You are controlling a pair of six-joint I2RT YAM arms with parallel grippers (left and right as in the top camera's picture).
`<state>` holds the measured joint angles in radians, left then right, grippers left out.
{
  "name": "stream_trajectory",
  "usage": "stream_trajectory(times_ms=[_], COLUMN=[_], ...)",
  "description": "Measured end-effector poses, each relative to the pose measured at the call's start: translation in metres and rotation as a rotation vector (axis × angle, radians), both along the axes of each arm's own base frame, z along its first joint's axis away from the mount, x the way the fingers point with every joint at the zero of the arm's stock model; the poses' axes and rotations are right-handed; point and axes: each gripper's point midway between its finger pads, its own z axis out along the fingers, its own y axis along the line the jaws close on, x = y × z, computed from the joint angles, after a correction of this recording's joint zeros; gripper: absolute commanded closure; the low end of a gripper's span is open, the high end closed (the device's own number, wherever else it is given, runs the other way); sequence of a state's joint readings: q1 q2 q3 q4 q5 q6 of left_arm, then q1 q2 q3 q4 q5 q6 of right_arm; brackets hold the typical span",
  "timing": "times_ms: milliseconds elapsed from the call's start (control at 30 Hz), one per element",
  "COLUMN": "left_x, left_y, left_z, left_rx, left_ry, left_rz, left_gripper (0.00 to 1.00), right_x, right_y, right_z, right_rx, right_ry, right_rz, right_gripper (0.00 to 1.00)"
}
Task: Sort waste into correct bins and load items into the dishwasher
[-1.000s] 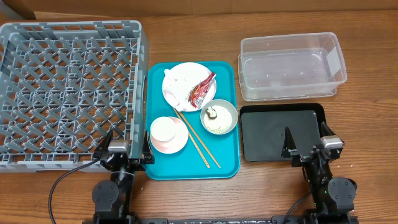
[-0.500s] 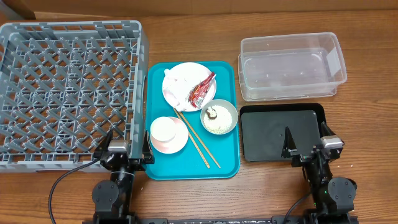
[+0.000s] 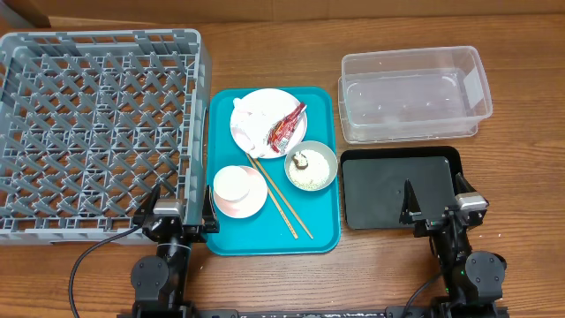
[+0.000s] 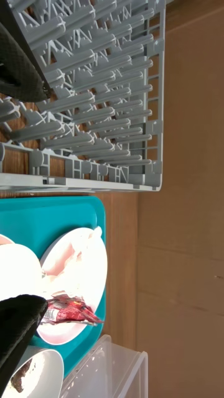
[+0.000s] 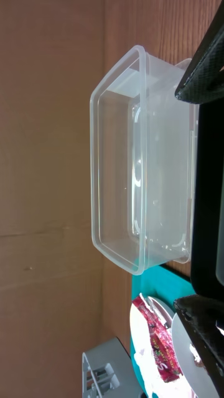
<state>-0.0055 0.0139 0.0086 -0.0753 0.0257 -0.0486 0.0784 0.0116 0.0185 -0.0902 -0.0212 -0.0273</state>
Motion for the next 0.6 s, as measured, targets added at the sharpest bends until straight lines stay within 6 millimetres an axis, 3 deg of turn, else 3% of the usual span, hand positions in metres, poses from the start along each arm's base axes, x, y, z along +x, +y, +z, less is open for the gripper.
stream_trajectory(times_ms=[600], left_x=[0.0004], left_y=[-0.0007], left_z=[0.0070], left_rx=[-0.026], left_ry=[-0.028], left_rz=[-0.002], left_gripper=[0.00], right_x=[0.0000], right_y=[0.0005], right_z=[0.0045], right_rx=[0.064], right_ry=[-0.011], right_rz=[0.001], right_gripper=[0.00])
